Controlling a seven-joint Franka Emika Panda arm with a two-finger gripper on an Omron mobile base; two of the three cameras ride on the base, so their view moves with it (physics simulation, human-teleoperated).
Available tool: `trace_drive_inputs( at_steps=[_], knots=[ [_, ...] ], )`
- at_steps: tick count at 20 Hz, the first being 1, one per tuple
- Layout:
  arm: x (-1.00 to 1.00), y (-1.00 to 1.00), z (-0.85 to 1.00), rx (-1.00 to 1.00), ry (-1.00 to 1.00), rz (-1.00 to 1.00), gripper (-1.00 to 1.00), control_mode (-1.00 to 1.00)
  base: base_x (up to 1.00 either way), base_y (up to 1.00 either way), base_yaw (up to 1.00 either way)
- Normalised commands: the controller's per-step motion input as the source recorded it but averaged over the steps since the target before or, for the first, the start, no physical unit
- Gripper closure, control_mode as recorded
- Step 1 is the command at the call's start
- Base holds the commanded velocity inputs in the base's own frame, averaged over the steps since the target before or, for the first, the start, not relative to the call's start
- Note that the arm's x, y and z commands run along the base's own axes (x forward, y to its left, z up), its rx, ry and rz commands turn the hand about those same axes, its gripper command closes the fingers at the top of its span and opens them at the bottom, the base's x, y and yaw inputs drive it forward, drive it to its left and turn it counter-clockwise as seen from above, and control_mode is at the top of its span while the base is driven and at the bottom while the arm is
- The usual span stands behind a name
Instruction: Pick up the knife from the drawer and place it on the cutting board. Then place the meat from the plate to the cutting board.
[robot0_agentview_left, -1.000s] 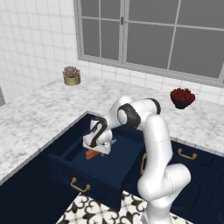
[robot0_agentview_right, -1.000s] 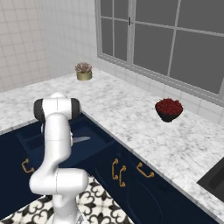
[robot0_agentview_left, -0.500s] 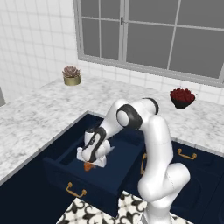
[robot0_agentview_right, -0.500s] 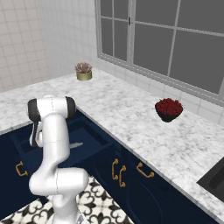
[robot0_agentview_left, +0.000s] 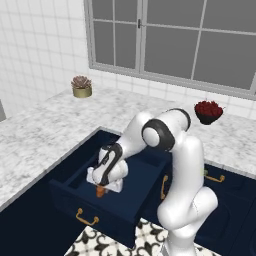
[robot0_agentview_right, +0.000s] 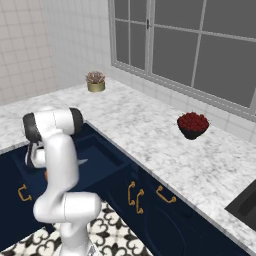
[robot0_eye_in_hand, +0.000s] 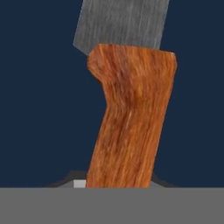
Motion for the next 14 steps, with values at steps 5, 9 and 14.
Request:
trace_drive_inputs(
  at_steps=[5, 9, 14],
  knots=[
    [0.0, -0.03, 1.0, 0.03, 0.0, 0.21, 1.0, -1.0, 0.0, 0.0, 0.0],
    [0.0, -0.04, 1.0, 0.0, 0.03, 0.31, 1.0, -1.0, 0.0, 0.0, 0.0],
    [0.0, -0.06, 1.0, 0.03, 0.07, 0.38, 1.0, -1.0, 0.0, 0.0, 0.0]
  ],
)
